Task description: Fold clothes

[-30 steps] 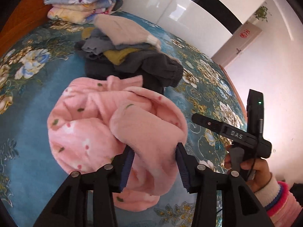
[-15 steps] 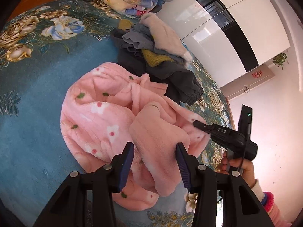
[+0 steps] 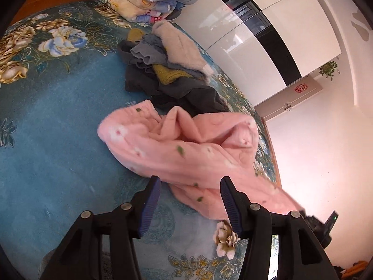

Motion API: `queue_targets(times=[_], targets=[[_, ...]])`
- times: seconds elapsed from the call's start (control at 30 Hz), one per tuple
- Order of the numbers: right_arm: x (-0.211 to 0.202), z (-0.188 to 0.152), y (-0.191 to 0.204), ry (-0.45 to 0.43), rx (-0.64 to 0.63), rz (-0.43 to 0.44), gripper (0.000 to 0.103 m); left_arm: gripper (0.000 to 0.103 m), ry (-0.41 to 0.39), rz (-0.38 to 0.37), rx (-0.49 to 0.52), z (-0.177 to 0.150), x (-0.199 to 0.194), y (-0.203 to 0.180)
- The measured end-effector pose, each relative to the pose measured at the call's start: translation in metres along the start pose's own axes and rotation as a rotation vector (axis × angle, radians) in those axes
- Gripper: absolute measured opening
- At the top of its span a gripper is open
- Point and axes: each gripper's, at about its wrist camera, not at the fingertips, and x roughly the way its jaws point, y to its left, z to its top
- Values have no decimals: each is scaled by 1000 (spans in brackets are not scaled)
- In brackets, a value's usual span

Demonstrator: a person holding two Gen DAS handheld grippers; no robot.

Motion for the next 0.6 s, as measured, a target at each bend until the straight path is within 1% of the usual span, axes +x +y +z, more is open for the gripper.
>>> queue_targets(times=[0.07, 0.1, 0.13, 0.23, 0.27, 0.3, 0.37, 0.43, 0.47, 0.5, 0.6], targets=[[7, -16, -53, 50, 91, -136, 8, 57, 18, 33, -40, 2, 9, 8], [16, -27, -74, 96, 135, -175, 8, 57, 27, 59, -57, 3, 14, 11], [24, -36, -89, 132, 168, -199, 8, 57, 36, 85, -75, 4, 19, 14], [42, -56, -109, 196, 234, -227, 8, 57, 59, 161, -82, 11, 35, 21], [47, -60, -114, 213, 252, -234, 8, 57, 66, 183, -82, 14, 41, 22], [49, -58, -112, 216, 254, -236, 11, 57, 70, 201, -88, 17, 46, 25], [49, -49, -104, 211, 243, -252, 13, 57, 73, 226, -100, 25, 55, 31], [43, -36, -95, 179, 195, -298, 25, 57, 72, 250, -110, 33, 64, 37], [41, -29, -91, 157, 166, -329, 40, 57, 71, 261, -112, 37, 70, 40], [39, -23, -87, 124, 129, -362, 51, 57, 71, 272, -114, 41, 75, 43], [29, -8, -63, 45, 37, -414, 52, 57, 73, 323, -130, 53, 97, 51]])
